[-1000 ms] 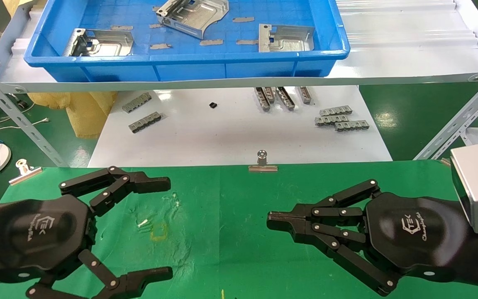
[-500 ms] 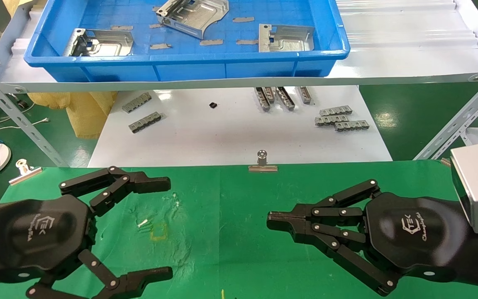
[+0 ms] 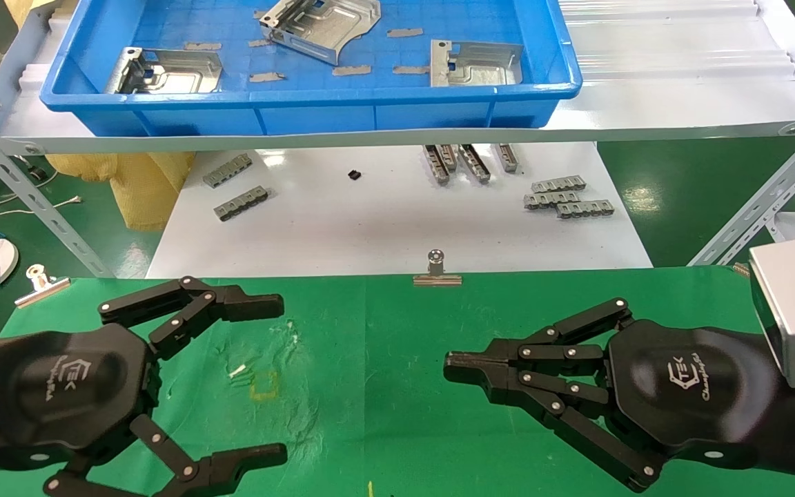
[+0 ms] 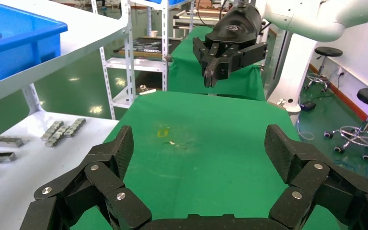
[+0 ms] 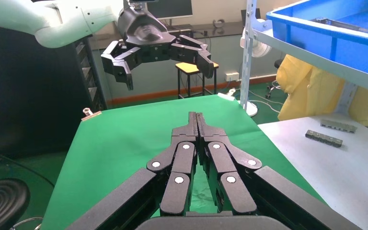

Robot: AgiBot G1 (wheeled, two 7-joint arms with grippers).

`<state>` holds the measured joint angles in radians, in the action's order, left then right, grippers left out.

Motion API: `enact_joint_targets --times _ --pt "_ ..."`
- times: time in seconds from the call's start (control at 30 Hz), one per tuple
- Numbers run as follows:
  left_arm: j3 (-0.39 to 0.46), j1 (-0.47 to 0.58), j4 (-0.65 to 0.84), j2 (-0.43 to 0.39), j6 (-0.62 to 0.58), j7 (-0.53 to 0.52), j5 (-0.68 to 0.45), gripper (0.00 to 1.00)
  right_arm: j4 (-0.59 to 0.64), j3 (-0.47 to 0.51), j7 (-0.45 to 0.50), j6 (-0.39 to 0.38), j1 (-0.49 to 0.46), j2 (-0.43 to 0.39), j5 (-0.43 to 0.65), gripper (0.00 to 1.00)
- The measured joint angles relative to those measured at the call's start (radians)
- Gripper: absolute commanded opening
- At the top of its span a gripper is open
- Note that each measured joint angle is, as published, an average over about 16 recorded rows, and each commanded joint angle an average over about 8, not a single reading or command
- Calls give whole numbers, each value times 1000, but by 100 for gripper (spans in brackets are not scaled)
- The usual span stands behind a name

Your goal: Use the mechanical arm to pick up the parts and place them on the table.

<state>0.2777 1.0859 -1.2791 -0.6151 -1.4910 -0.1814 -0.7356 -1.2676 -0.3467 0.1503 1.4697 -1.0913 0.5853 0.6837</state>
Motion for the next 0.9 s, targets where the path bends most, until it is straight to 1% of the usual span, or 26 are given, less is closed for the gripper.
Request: enact_joint_targets --times 0.17,0.27,0.37,0.47,0.57,0.73,0.77,0.8,0.9 --pt "-1 54 20 -21 20 4 -16 100 0 0 0 0 0 0 0 0" --pt "8 121 58 -50 38 -2 -42 100 0 0 0 0 0 0 0 0" --pt "26 215 124 -95 58 -10 -84 100 0 0 0 0 0 0 0 0" --pt "55 334 226 -158 87 -20 -143 100 0 0 0 0 0 0 0 0" --pt "95 465 362 -234 128 -34 -216 100 0 0 0 0 0 0 0 0" --pt "165 667 624 -376 242 -37 -352 100 0 0 0 0 0 0 0 0" --pt "178 702 676 -404 271 -34 -378 100 0 0 0 0 0 0 0 2" --pt "190 736 728 -433 302 -31 -403 100 0 0 0 0 0 0 0 11" --pt "223 822 873 -513 403 -21 -471 100 0 0 0 0 0 0 0 48"
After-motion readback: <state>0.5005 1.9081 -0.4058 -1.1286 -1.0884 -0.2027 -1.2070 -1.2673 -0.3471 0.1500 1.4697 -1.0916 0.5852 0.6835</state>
